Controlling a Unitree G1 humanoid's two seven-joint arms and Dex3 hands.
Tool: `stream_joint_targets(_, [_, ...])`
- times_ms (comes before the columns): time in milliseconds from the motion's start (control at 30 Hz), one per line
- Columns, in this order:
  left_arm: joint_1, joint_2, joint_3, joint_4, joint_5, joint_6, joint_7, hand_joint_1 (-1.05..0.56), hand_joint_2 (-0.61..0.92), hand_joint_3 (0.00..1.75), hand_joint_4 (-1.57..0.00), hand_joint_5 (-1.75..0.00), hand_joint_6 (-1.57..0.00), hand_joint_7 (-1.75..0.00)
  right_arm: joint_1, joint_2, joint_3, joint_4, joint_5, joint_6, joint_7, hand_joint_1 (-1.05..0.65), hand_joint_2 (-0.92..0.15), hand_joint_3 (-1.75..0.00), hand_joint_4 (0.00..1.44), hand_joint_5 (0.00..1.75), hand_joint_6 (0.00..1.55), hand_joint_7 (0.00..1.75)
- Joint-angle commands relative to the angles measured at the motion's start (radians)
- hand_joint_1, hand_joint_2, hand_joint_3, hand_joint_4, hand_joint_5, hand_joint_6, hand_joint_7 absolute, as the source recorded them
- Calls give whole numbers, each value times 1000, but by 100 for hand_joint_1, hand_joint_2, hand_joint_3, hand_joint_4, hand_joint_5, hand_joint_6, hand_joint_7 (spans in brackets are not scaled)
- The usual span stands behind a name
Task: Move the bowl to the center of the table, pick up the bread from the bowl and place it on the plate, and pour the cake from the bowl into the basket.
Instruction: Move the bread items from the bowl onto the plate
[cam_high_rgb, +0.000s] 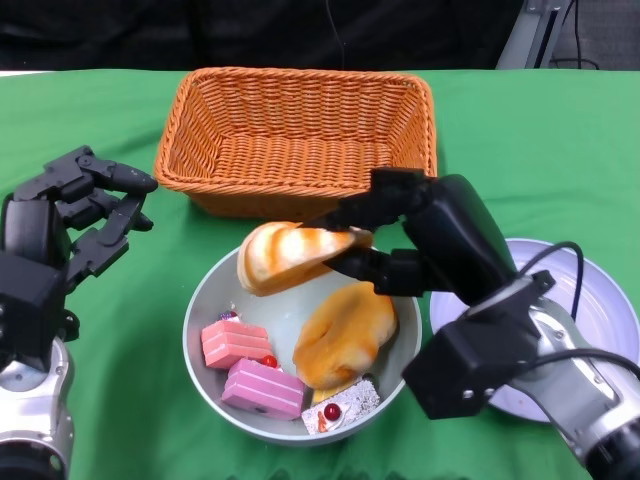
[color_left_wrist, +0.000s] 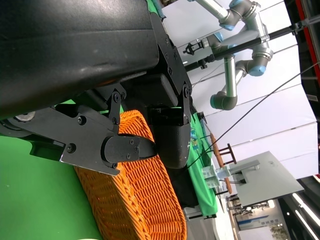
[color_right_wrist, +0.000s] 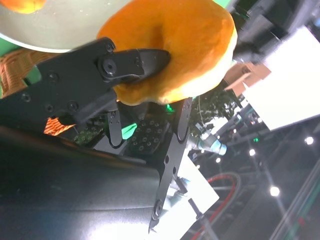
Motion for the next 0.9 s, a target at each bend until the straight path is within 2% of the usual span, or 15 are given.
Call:
stream_joint_targets(33, [-5,26,6,9,-6,-6,-3,-15,90,37,-83,-134,-90,-96,32,-6,-46,-68,59,19,43,-2,-55,-83,82,163,102,73])
stream_joint_targets(200, [-6,26,7,9,-13,-1,-15,-13,91,37,-83,-134,-90,-95,70,-23,-106,-116,84,17,57,-1,-52,-91,88,154,96,83])
stream_joint_targets(333, [-5,31,5,12,-8,-6,-10,-14,90,37,-83,-134,-90,-97,104,-41,-148,-144,93,35,71,-1,-50,-97,87,164,92,93])
stream_joint_targets(467, [-5,33,5,12,-11,1,-13,-12,90,38,-83,-135,-90,-98,137,-53,-181,-176,105,59,89,-2,-47,-102,90,159,90,98])
stream_joint_targets(633, [-5,39,2,17,-6,-3,-15,-13,90,38,-82,-135,-90,-98,171,-56,-222,-218,140,81,115,-3,-52,-94,88,158,86,99])
stream_joint_targets(767, [-5,41,1,22,-7,-11,-23,-13,90,39,-82,-135,-88,-98,190,-58,-256,-235,121,96,93,-2,-57,-87,85,167,85,103])
stream_joint_targets(900, [-5,36,5,19,-16,5,-25,-12,90,39,-82,-135,-89,-99,202,-77,-298,-212,114,102,69,-1,-58,-86,85,168,84,107])
